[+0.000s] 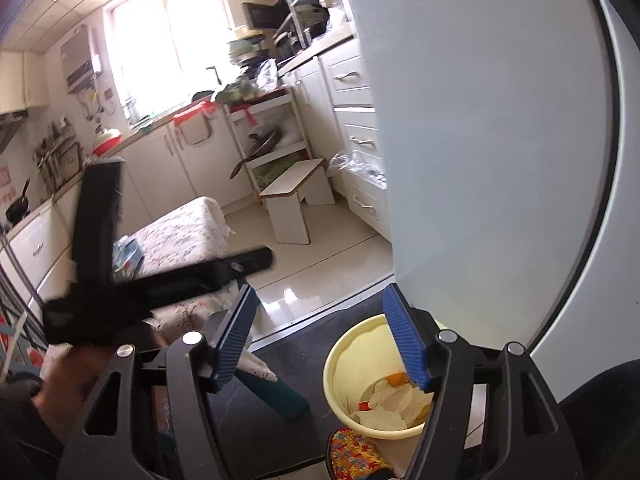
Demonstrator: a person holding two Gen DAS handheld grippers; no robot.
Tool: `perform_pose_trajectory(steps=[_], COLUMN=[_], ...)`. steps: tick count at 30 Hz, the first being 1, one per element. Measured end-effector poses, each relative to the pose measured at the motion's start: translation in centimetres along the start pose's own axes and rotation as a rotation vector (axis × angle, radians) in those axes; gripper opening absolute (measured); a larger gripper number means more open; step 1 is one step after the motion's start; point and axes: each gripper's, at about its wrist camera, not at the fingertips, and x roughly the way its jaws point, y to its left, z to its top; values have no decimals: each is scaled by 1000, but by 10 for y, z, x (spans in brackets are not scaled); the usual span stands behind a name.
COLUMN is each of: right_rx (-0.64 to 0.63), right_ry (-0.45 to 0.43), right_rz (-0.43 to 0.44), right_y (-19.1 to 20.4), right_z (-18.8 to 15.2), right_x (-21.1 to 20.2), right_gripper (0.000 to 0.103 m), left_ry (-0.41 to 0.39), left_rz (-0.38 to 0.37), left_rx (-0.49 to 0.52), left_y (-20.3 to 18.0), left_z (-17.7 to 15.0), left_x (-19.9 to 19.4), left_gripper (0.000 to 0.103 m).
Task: Collect trash
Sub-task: 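Move both open grippers back to the table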
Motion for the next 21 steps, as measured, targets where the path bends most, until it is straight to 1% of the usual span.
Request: perform_pose_trajectory(steps=[4, 7, 9, 11, 13, 16, 17, 19, 21], right_rx=[-63, -130, -180, -218, -264, -294, -306, -330, -352], right_ry=[23, 44, 53, 59, 68, 86, 87, 97, 107], right_rz=[27, 59, 82, 103, 127, 167, 177, 198, 220], right_y=[24, 50, 69, 82, 102, 125, 131, 147, 162], right_z=[-2, -5, -7, -10, -15, -20, -22, -26, -30], right_x=[9, 17, 23, 27, 32, 37, 38, 41, 44], right_gripper=[64, 64, 65, 68, 68, 68, 69, 69, 69], left_ry=[-46, -69, -87, -123, -173, -242, -278, -320, -342], left_rz=[83, 145, 193, 233, 286, 350, 380, 423, 460], left_rx=[-42, -85, -115, -131, -144, -179, -214, -296, -402], left_y=[30, 55, 73, 89, 106, 133, 147, 174, 200], left_z=[-5, -6, -5, -6, -7, -14, -21, -34, -46], left_x=[-43, -69, -93, -121, -155, -195, -214, -240, -259], left_gripper=[73, 74, 74, 75, 78, 83, 84, 84, 84])
